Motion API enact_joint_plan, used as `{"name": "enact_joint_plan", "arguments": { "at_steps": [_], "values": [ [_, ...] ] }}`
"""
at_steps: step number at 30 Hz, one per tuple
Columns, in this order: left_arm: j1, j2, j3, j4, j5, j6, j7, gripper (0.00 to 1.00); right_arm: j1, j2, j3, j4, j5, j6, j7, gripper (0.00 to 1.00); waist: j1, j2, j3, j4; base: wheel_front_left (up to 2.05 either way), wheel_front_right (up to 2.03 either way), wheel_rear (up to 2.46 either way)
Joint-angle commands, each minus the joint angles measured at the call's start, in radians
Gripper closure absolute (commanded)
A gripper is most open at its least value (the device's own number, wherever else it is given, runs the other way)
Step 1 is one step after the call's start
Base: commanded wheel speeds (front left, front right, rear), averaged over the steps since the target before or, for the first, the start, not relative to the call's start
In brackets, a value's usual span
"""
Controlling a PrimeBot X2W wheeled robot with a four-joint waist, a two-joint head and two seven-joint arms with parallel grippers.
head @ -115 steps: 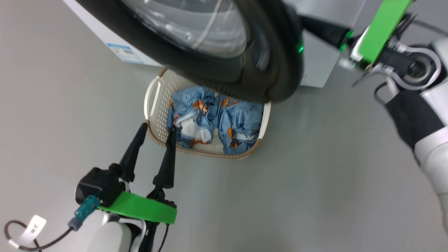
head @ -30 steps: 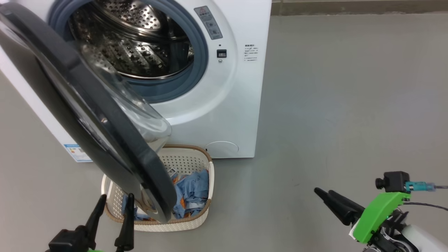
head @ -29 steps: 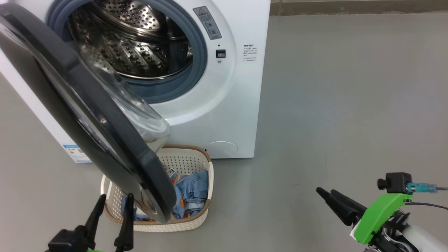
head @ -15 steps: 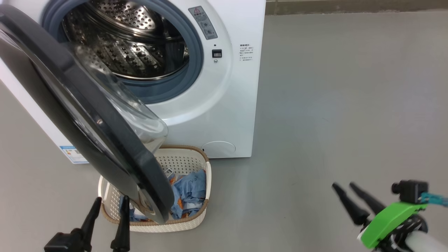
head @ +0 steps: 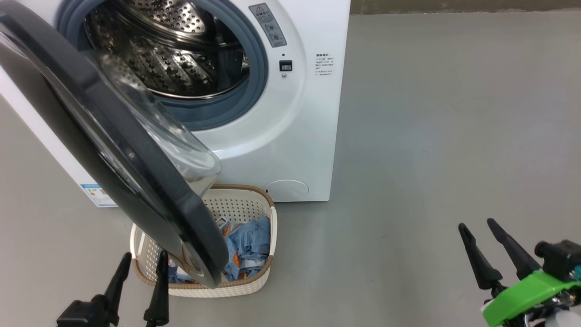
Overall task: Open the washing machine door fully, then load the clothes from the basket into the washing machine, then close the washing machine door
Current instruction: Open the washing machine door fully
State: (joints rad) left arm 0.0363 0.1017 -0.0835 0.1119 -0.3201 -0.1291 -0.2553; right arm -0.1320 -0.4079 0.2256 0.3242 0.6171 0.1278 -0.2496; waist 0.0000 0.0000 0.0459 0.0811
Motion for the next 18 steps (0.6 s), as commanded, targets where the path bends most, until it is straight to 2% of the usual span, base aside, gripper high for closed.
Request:
{"name": "enact_joint_plan", "arguments": {
  "at_steps": [1,7,18],
  "values": [
    [-0.032,0.009,0.037,-0.030,0.014,-0.002,-0.006,0.00,0.017,-0.009,-0.006,-0.033,-0.018,0.003,-0.012,0.00,0.0000,0.0000,0.000,0.001,0.00,0.00,0.00],
    [-0.030,0.005,0.036,-0.033,0.016,-0.002,-0.006,0.00,0.098,0.028,-0.068,-0.050,-0.137,0.003,-0.012,0.00,0.0000,0.0000,0.001,0.009,0.00,0.00,0.00],
    [-0.034,0.002,0.035,-0.023,0.015,-0.002,-0.006,0.00,0.143,0.074,-0.110,-0.034,-0.170,0.003,-0.012,0.00,0.0000,0.0000,-0.005,0.012,0.00,0.00,0.00]
  ]
}}
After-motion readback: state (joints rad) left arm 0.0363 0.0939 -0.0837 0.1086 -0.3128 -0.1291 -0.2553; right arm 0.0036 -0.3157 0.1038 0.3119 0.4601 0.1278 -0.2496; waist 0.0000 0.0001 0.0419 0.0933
